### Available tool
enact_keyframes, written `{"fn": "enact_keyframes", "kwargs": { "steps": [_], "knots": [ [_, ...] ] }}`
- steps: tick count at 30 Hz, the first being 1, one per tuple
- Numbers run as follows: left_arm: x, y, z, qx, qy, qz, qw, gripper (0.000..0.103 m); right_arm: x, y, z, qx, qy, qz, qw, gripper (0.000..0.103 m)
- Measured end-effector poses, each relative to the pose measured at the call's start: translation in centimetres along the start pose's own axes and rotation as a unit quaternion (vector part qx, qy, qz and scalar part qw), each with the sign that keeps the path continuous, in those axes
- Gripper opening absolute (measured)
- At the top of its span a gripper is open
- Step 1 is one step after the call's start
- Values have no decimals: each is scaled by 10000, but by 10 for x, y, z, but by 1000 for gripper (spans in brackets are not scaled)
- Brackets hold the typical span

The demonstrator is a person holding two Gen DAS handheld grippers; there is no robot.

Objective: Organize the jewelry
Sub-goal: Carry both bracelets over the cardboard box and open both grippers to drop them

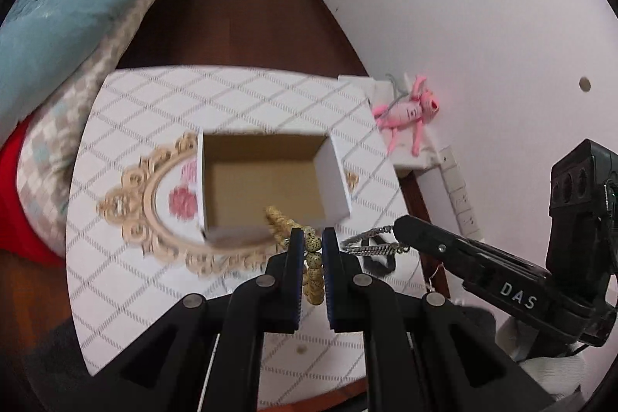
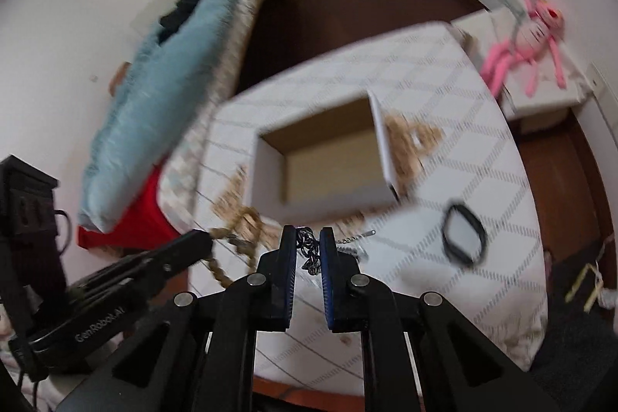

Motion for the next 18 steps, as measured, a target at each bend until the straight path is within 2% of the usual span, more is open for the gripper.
{"fn": "enact_keyframes", "kwargs": {
  "steps": [7, 12, 15, 16, 17, 18],
  "knots": [
    [35, -15, -46, -168, -231, -110, 9995, 7, 43, 8, -58, -195, -215, 249, 9993, 12],
    [70, -35, -62, -456, -621, -386, 9963, 8, 82, 19, -72, -245, -518, 369, 9977, 12],
    [86, -47, -67, -566, -829, -592, 9932, 9, 108, 26, -75, -255, -892, 435, 9947, 13],
    [88, -52, -70, -534, -817, -755, 9924, 11, 114, 30, -75, -223, -998, 512, 9934, 14],
    [89, -56, -71, -491, -792, -923, 9914, 17, 119, 35, -75, -235, -1069, 616, 9921, 14],
    [88, -62, -72, -448, -694, -1093, 9906, 29, 122, 40, -75, -276, -1105, 762, 9906, 17]
  ]
}}
Point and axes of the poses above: each gripper's, at about its wrist camera, not at the fingertips, and x roughly the way its jaws point, y to its right, z to its underside, the point moved 9 cm from there along x, roughly the way its jaws point, and after that the axes turned 9 degrees about -x, right-handed, at the moved point
